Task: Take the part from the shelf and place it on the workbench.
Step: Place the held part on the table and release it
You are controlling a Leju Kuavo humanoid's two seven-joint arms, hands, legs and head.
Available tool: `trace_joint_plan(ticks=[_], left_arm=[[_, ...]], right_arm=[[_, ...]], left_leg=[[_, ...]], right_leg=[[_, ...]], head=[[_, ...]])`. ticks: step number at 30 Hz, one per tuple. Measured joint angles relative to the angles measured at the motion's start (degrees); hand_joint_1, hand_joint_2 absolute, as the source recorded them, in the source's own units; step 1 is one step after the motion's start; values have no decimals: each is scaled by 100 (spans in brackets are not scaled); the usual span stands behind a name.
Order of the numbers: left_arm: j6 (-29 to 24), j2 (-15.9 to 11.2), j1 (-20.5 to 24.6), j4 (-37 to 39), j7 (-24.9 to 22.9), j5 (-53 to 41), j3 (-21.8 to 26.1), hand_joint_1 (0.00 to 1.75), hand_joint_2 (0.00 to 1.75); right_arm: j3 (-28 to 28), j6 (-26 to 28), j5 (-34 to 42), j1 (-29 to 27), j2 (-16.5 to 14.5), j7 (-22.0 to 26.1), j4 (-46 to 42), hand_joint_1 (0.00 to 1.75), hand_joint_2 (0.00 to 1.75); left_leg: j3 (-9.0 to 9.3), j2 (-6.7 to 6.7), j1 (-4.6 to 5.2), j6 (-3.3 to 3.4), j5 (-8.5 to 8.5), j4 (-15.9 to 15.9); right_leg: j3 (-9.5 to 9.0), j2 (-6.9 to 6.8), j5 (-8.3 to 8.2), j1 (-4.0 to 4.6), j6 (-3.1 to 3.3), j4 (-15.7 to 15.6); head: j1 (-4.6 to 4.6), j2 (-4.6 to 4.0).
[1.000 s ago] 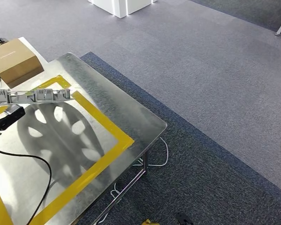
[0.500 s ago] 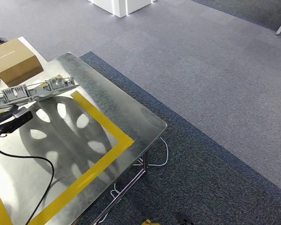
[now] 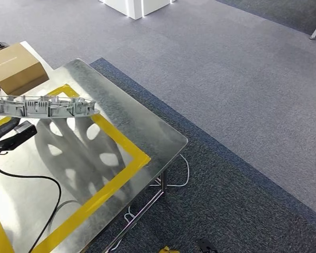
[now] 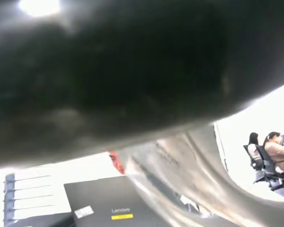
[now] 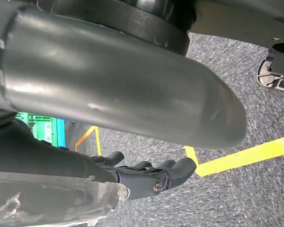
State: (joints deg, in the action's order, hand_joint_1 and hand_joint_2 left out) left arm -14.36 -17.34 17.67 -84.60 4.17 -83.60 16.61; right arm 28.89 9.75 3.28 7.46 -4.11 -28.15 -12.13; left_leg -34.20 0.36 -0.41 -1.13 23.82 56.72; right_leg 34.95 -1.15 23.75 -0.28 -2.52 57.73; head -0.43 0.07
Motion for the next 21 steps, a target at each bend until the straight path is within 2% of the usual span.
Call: trace_joint_plan(ticks=[21], left_arm=[[0,-18,-3,16,5,23,0,0,0]], right_arm=[[-2,-2,-26,7,0,0,0,0,0]], left_leg=[[-3,0,0,0,1,0]], right_leg=[[2,0,1,0,0,0]], head=[[1,0]])
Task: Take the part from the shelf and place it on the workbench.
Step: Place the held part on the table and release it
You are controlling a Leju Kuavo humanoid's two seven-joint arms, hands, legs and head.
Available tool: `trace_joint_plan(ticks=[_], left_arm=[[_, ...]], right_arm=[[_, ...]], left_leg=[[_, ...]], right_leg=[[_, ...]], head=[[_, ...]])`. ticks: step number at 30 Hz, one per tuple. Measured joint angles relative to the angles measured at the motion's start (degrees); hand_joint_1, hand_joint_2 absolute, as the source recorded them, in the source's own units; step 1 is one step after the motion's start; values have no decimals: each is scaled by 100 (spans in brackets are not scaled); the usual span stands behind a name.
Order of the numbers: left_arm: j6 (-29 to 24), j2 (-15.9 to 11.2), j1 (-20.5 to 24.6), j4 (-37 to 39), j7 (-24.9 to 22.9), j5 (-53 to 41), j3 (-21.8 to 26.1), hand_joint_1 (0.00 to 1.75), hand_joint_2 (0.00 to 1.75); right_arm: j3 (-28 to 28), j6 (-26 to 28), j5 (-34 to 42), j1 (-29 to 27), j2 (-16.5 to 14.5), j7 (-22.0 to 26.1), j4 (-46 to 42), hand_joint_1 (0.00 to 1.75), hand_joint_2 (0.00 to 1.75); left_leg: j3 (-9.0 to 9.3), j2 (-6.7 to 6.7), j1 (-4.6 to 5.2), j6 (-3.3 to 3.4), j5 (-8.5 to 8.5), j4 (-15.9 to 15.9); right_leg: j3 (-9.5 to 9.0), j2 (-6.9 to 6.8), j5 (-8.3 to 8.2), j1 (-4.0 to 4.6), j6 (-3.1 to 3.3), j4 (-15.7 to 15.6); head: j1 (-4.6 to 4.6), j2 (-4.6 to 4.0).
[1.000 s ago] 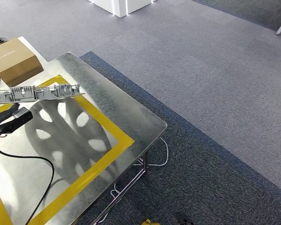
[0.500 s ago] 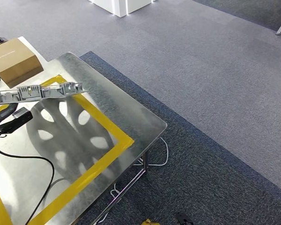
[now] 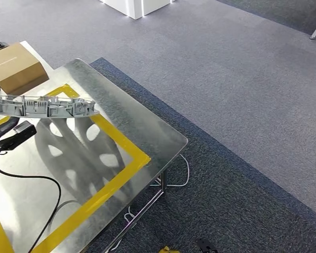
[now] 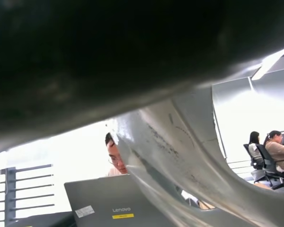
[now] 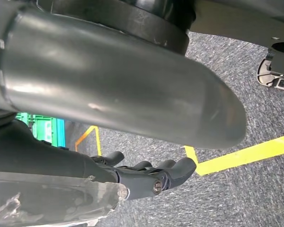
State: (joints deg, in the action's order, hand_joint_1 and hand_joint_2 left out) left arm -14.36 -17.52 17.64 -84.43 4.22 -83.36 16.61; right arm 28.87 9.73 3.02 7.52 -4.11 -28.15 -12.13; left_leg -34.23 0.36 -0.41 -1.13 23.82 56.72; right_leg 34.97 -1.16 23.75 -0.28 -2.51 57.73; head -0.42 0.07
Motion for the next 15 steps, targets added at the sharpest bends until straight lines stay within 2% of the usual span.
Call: trace_joint_plan(ticks=[5,10,15], left_arm=[[33,-24,8,3,15,0,0,0,0],[169,-163,105,59,70,16,-4,0,0],[182,-231,148,99,74,17,-23,0,0]], right_arm=[[1,47,-70,2,0,0,-1,0,0],[9,201,-254,32,-4,0,-2,0,0],[9,204,-258,38,-17,0,-2,0,0]], left_leg=[[-1,0,4,3,3,2],[-1,0,17,16,11,6],[-5,0,53,55,26,21]], right_leg=[[0,0,-1,-4,-1,-2],[-1,-1,-4,-17,-10,-5],[-4,-3,-10,-53,-48,-8]], head=[[-1,0],[-2,0],[-2,0]])
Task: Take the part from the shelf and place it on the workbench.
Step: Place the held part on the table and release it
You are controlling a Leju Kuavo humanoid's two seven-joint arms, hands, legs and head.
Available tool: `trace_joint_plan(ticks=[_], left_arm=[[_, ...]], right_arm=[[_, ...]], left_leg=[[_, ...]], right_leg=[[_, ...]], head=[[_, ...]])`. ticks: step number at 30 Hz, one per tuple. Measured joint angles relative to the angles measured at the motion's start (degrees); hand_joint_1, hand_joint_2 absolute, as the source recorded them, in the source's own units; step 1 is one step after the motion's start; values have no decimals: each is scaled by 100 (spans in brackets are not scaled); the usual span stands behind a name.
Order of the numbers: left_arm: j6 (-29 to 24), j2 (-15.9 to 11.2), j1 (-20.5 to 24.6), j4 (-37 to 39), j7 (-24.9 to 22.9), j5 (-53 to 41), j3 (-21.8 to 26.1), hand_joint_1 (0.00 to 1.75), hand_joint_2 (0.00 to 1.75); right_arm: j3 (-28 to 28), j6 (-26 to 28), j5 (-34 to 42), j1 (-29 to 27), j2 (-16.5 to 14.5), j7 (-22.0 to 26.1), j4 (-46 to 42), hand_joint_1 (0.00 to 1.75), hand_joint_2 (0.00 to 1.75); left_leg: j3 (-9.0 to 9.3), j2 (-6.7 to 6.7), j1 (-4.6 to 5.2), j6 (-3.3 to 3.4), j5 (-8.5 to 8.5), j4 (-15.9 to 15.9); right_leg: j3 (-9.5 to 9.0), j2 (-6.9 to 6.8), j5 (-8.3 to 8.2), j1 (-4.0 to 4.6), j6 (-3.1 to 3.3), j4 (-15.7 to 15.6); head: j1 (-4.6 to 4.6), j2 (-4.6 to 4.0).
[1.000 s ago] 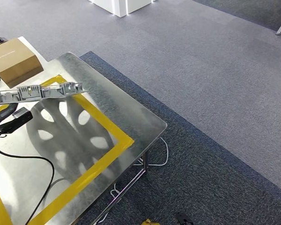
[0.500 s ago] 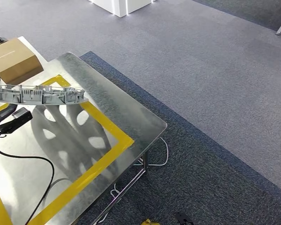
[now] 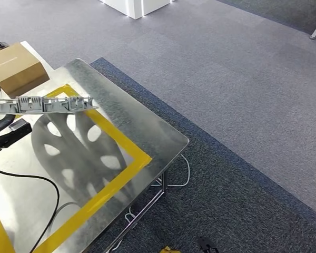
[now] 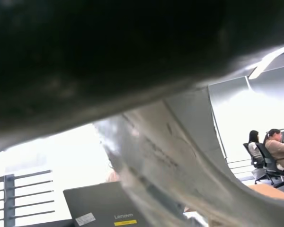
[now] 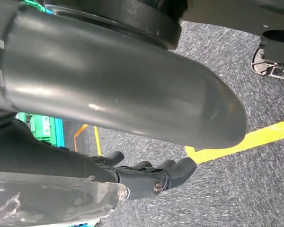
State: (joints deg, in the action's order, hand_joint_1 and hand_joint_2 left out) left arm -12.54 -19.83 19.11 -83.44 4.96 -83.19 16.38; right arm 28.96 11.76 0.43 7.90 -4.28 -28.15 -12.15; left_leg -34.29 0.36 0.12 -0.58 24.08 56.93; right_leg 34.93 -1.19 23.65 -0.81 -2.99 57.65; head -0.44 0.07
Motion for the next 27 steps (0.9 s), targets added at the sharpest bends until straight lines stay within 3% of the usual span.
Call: trace_joint_plan(ticks=[3,5,8,9,10,11,12,14,16,18,20,22,24,25,26,27], left_arm=[[16,-48,9,7,0,0,-20,0,0],[24,-80,29,10,0,0,-30,0,0],[39,-87,50,30,0,0,-45,0,0],[44,-84,48,43,0,0,-52,0,0],[47,-83,47,56,0,0,-60,0,0],[49,-81,46,67,0,0,-66,0,0],[50,-81,47,76,0,0,-70,0,0],[50,-83,56,83,0,0,-73,0,0],[52,-87,67,90,0,0,-77,0,0],[52,-103,62,97,0,0,-81,0,0],[54,-130,67,104,0,0,-81,0,0],[64,-141,89,113,0,1,-93,0,0],[81,-138,85,131,0,2,-118,0,0],[88,-138,74,144,0,1,-127,0,0],[93,-140,67,155,0,1,-132,0,0],[95,-146,66,162,0,1,-134,0,0]], right_arm=[[0,-1,0,7,-9,-1,-3,0,0],[1,0,-2,15,-13,-3,-7,0,0],[2,9,-20,17,-13,-4,-9,0,0],[2,13,-26,17,-13,-4,-9,0,0],[3,16,-31,17,-13,-4,-9,0,0],[3,20,-37,18,-13,-4,-9,0,0],[4,23,-42,20,-13,-4,-9,0,0],[4,28,-49,26,-17,-3,-9,0,0],[5,30,-51,33,-26,25,-9,0,0],[7,34,-55,48,-31,42,-9,0,0],[7,38,-64,72,-33,12,-9,0,0],[7,36,-73,89,-38,-9,-10,0,0],[7,33,-81,93,-42,-10,-11,0,0],[7,32,-86,95,-42,-11,-11,0,0],[7,30,-91,100,-43,-11,-14,0,0],[7,27,-95,106,-46,-11,-17,0,0]], left_leg=[[8,5,2,58,-17,-27],[40,26,-32,105,-49,-78],[57,101,-54,134,-61,-95],[56,143,-55,132,-60,-94],[57,195,-59,127,-58,-92],[62,256,-66,115,-54,-90],[68,321,-78,94,-47,-85],[58,450,-102,26,-31,-57],[10,570,-128,-64,-46,-44],[-29,684,-161,-152,-75,-68],[-108,533,-159,-207,13,55],[-400,212,-137,-236,322,638],[-794,81,-136,-260,621,1413],[-895,66,-138,-268,635,1601],[-887,50,-140,-274,539,1568],[-761,10,-142,-276,357,1309]], right_leg=[[3,-6,-3,-17,-48,-21],[90,30,128,-14,-82,155],[583,91,652,-10,-93,1230],[742,95,748,-10,-91,1545],[801,99,733,-9,-87,1654],[738,113,607,-12,-81,1513],[567,167,406,-19,-75,1161],[159,446,137,-57,-66,380],[-17,613,116,-68,-34,88],[-30,501,115,-47,44,90],[-46,365,106,-44,137,62],[-56,214,110,-34,202,41],[-58,51,125,-19,231,40],[-62,-33,133,-17,235,41],[-70,-113,142,-17,233,42],[-84,-188,154,-19,222,43]], head=[[-2,0],[7,0],[32,0],[33,0],[34,0],[34,0],[34,0],[33,0],[29,0],[28,0],[5,0],[-32,0],[-44,0],[-45,0],[-45,0],[-45,0]])
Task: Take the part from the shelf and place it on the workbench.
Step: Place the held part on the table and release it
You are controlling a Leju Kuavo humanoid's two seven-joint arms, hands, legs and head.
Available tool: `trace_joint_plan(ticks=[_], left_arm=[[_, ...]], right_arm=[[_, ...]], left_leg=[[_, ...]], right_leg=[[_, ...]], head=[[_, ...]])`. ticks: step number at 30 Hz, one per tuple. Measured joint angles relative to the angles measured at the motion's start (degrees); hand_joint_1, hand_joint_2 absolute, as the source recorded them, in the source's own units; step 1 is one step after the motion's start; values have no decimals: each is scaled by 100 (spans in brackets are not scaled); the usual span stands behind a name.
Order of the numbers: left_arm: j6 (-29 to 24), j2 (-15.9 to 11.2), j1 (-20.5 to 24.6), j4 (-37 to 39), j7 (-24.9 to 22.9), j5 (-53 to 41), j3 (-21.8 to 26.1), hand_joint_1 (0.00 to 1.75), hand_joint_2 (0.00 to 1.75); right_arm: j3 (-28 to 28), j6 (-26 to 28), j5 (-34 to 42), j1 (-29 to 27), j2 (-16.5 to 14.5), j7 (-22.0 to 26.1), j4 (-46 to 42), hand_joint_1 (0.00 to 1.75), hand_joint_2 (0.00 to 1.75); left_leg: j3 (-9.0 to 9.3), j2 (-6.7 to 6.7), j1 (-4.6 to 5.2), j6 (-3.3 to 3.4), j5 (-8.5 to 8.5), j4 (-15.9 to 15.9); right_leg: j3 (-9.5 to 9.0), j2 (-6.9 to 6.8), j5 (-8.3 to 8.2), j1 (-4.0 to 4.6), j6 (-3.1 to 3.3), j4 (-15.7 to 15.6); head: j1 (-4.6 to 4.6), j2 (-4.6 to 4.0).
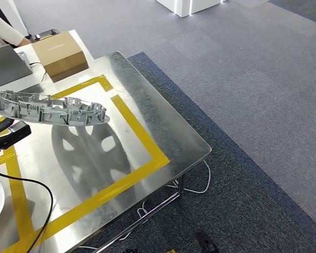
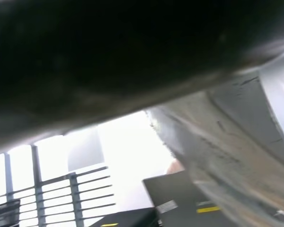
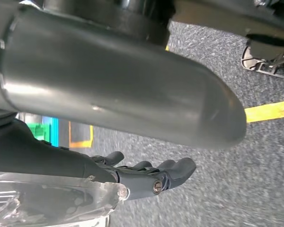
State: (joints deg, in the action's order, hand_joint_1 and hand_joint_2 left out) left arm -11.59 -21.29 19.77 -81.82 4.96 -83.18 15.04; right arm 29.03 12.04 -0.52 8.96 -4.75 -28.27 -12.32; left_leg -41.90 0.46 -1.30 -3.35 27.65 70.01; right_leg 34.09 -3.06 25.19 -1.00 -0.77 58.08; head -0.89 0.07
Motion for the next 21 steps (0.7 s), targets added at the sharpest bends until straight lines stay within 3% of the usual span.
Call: trace_joint_plan(ticks=[2,4,6,7,9,11,12,13,14,15,17,18,20,21], left_arm=[[1,-13,16,5,0,1,-1,0,0],[1,-17,26,10,0,1,-8,0,0],[2,-22,10,20,0,1,-12,0,0],[2,-29,4,24,0,1,-11,0,0],[2,-35,25,27,0,11,-10,0,0],[4,-24,40,32,0,27,-11,0,0],[7,-15,38,38,-1,32,-13,0,0],[16,-8,34,46,-1,34,-14,0,0],[28,-6,31,55,-3,34,-15,0,0],[41,-6,31,62,-6,34,-15,0,0],[60,-9,37,71,-11,34,-15,0,0],[66,-9,45,77,-13,34,-15,0,0],[74,-17,54,91,-13,34,-13,0,0],[78,-29,54,97,-13,34,-11,0,0]], right_arm=[[0,-5,-6,14,-7,1,-6,0,0],[0,-7,-8,27,-10,1,-8,0,0],[0,-8,-9,38,-10,-3,-12,0,0],[0,-8,-9,45,-10,-9,-16,0,0],[1,-5,-10,52,-10,-21,-21,0,0],[1,-4,-11,44,-10,-22,-22,0,0],[1,-5,-10,33,-10,-20,-22,0,0],[0,-8,-9,23,-10,-19,-22,0,0],[1,-13,-8,15,-10,-20,-22,0,0],[1,-20,-8,9,-10,-20,-22,0,0],[1,-31,-7,6,-10,-21,-22,0,0],[0,-33,-7,5,-9,-13,-21,0,0],[0,-37,-6,3,-8,9,-20,0,0],[0,-40,-5,3,-9,14,-21,0,0]], left_leg=[[414,-296,23,-1,-368,-803],[639,-512,53,53,-485,-1261],[637,-401,66,145,-464,-1296],[636,-322,62,183,-466,-1299],[640,-164,42,265,-480,-1307],[640,-11,36,318,-481,-1309],[640,74,42,330,-479,-1308],[642,165,51,335,-477,-1307],[645,257,59,336,-476,-1307],[652,352,65,335,-476,-1306],[657,517,69,321,-474,-1303],[647,591,65,301,-477,-1298],[611,726,34,223,-502,-1311],[597,798,14,176,-523,-1329]], right_leg=[[-40,-130,41,26,-52,15],[-82,-257,91,81,-110,26],[-131,-408,128,99,-154,8],[-139,-394,162,86,-185,21],[-14,-112,365,52,-237,331],[360,223,721,42,-251,1096],[570,276,858,48,-244,1484],[714,294,894,53,-231,1712],[756,304,812,57,-208,1715],[682,332,623,60,-178,1479],[340,581,195,47,-108,667],[186,718,75,36,-85,340],[52,851,42,40,-56,94],[29,785,30,49,-45,71]], head=[[-17,0],[-22,0],[-7,0],[-3,0],[14,0],[39,0],[48,0],[49,0],[49,0],[49,0],[47,0],[46,0],[45,0],[47,0]])
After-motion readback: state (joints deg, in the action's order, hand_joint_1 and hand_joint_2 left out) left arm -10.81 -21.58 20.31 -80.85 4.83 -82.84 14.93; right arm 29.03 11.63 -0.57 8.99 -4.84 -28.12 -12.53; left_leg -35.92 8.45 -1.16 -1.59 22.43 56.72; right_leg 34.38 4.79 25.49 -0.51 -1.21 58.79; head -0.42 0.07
